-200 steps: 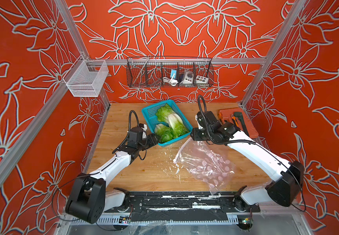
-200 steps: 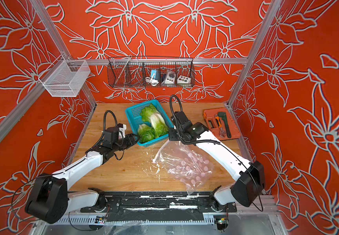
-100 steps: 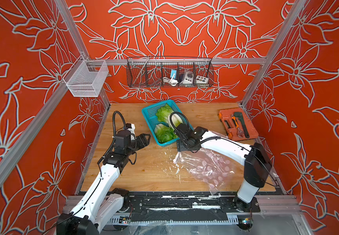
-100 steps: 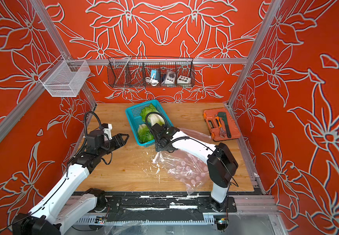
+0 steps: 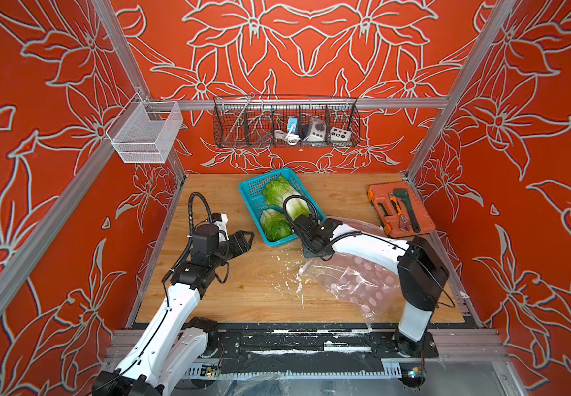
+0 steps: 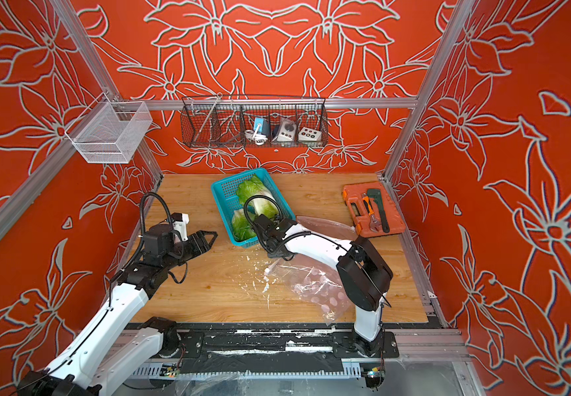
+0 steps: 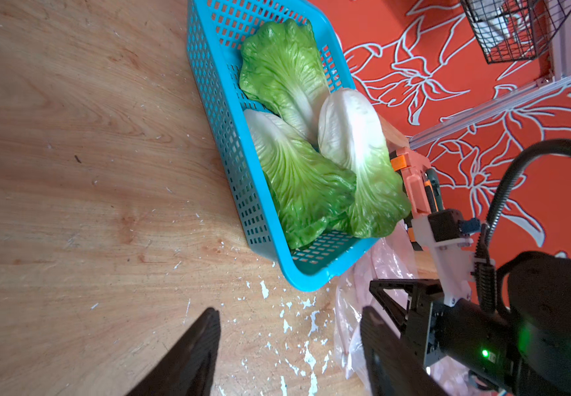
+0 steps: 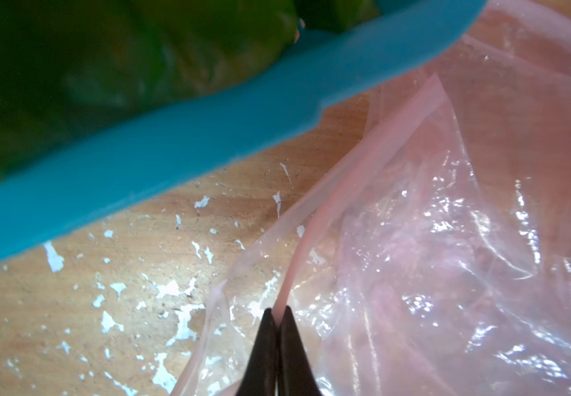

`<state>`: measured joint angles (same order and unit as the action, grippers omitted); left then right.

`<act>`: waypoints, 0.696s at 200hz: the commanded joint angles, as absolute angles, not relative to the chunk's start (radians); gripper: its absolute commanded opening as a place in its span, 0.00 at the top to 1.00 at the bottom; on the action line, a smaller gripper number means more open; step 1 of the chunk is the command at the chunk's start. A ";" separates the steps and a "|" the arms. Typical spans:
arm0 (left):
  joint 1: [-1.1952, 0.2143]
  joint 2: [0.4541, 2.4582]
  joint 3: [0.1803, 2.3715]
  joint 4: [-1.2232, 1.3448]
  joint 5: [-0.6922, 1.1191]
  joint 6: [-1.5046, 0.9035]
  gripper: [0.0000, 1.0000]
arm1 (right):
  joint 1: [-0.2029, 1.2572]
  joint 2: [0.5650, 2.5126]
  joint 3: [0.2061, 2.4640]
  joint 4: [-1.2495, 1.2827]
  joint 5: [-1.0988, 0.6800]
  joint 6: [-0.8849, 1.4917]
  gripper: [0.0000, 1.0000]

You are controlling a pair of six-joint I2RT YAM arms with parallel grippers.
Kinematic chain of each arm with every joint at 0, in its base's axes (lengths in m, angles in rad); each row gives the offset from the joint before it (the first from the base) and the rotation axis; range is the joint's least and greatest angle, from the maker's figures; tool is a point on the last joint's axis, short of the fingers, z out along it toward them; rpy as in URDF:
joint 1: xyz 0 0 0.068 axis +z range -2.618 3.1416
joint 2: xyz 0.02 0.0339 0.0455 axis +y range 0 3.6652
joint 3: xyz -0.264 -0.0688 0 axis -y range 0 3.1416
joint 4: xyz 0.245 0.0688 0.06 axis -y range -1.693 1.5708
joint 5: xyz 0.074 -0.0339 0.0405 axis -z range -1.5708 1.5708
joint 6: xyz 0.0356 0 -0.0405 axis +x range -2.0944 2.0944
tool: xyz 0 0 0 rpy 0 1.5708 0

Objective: Put the chinese cabbages into a zipper bag and zip it
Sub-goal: Pick up the zipper food storage bag.

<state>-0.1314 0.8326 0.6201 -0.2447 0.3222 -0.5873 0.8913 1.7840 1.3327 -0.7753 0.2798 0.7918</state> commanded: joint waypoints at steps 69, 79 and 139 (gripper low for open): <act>-0.315 0.782 0.611 -0.154 0.706 -0.739 0.25 | 0.951 1.176 1.041 -0.351 -0.093 0.567 1.00; -0.328 0.781 0.603 -0.100 0.731 -0.788 0.23 | 0.951 1.133 0.995 -0.282 -0.102 0.557 1.00; -0.428 0.845 0.611 -0.092 0.679 -0.793 0.24 | 0.951 1.123 0.922 -0.079 -0.165 0.622 1.00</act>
